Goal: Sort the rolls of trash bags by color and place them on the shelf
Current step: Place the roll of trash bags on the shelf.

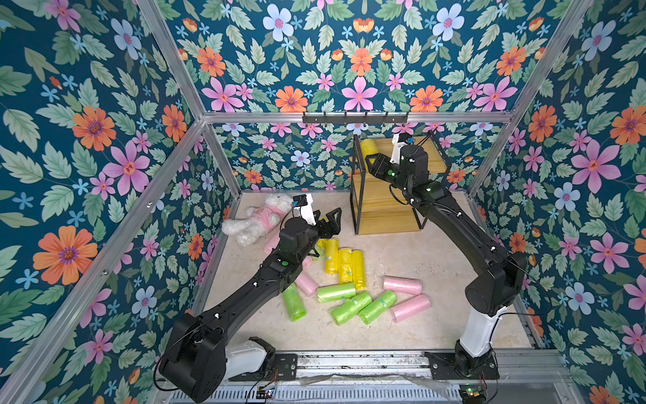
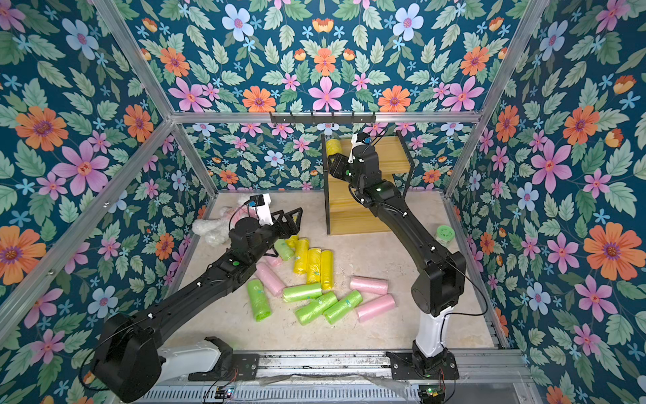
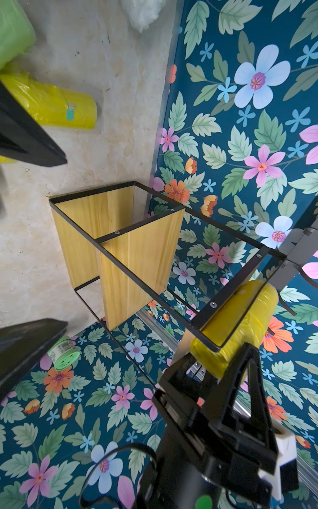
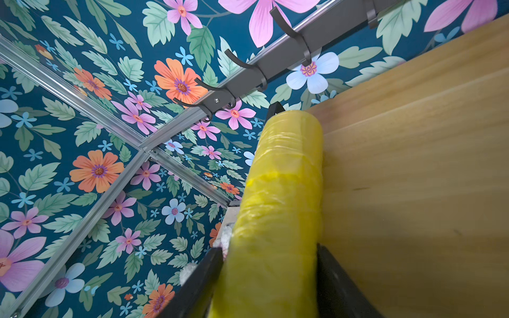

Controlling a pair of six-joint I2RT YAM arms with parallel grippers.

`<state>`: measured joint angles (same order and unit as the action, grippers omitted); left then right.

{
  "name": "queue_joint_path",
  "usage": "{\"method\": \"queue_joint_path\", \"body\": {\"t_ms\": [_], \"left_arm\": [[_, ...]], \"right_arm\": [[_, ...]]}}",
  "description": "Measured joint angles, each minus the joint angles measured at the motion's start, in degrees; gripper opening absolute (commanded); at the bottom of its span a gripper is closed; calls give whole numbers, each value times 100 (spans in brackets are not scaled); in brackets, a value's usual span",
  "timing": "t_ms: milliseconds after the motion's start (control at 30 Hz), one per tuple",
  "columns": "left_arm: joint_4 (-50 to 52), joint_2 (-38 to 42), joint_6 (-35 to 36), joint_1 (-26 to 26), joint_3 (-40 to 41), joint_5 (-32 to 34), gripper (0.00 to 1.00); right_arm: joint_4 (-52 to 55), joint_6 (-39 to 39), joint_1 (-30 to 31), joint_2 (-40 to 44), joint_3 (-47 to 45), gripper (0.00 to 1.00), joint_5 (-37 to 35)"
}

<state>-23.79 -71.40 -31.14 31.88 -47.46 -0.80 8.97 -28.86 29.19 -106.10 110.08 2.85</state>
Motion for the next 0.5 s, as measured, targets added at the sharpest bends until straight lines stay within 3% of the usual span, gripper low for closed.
{"method": "queue_joint_path", "body": {"t_ms": [200,500], "left_arm": [[105,28,63,0,173,68,92],[802,-326,297,33,249,-87,85]], "right_arm": [[46,177,-87,157,-37,79,-35],[341,828,-181,765,-122,86,-323]]}}
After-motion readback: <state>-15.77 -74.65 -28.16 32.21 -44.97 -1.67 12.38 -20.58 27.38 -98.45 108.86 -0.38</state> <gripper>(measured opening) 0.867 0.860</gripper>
